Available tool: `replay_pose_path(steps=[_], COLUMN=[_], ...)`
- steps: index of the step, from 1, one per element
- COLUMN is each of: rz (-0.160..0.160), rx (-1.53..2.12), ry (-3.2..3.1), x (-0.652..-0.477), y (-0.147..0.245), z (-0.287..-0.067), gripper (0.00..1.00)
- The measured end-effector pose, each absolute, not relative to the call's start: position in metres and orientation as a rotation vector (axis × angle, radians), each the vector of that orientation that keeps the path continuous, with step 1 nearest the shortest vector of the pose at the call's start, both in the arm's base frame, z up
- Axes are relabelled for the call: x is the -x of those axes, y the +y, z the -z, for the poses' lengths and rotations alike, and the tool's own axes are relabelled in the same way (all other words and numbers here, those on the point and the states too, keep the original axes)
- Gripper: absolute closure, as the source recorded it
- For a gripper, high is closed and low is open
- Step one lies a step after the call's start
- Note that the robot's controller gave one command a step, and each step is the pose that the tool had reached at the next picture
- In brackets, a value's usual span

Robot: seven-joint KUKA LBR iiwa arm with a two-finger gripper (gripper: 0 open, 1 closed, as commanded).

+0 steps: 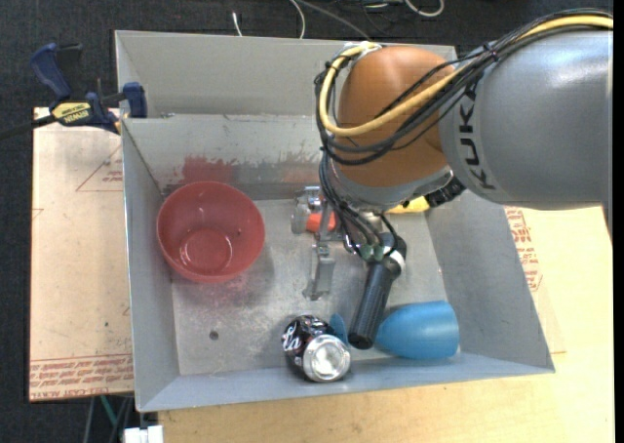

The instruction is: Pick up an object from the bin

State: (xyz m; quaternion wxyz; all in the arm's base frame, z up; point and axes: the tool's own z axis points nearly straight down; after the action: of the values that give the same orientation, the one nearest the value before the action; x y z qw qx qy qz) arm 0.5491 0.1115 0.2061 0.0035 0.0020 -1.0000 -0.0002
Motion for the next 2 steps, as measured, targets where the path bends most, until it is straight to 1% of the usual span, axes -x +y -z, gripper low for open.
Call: replay_pose_path(steps=[1,2], rz=[0.002,0.006], rx=[0.0,-0.245], ry=[-3.142,-3.135], x=[-0.551,-0.504], y=[0.111,0.23], z=[-0.211,-0.083], gripper=[0.0,0.0])
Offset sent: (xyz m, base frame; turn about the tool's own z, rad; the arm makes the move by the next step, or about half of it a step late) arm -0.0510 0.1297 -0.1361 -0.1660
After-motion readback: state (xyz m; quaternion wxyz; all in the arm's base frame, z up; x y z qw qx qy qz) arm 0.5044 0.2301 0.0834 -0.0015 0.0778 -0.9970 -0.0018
